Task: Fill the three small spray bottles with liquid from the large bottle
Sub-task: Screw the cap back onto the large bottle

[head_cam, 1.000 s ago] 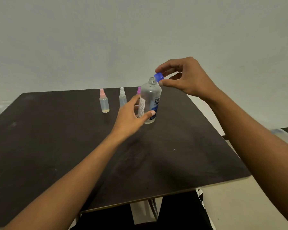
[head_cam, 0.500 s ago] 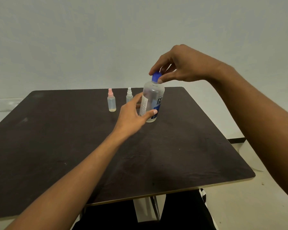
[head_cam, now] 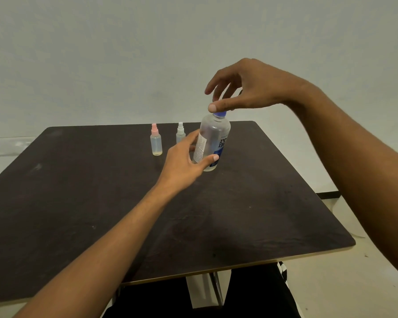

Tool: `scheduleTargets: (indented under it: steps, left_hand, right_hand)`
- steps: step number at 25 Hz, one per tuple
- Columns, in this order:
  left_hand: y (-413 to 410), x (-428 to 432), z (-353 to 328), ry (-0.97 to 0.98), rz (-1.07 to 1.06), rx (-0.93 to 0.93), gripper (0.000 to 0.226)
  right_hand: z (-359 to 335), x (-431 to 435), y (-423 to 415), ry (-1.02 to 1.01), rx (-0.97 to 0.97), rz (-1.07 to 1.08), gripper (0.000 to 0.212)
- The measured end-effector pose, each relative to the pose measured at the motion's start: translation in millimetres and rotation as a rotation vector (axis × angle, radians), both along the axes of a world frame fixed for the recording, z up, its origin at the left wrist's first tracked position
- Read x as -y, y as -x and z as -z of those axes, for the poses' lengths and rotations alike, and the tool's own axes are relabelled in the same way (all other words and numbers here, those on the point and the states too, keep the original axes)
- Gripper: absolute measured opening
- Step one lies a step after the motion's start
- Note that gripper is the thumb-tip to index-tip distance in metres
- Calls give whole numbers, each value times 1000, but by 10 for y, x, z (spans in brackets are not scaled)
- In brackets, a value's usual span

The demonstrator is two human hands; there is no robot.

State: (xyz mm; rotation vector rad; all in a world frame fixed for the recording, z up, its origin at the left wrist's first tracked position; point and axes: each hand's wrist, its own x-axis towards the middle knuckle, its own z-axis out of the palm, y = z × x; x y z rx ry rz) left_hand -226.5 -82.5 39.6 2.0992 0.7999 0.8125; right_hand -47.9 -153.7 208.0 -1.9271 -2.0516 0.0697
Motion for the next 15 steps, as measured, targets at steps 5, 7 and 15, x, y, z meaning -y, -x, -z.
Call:
scheduleTargets:
  steps: [5, 7, 15]
  left_hand:
    - [-33, 23, 3, -2, -8, -19, 82]
    - [-39, 41, 11, -1, -7, -20, 83]
    - [-26, 49, 8, -7, -5, -13, 84]
  right_hand:
    - [-68, 16, -32, 91, 81, -78, 25]
    - [-14, -9, -6, 62, 92, 5, 32]
    - [13, 135, 51, -55, 113, 25, 50]
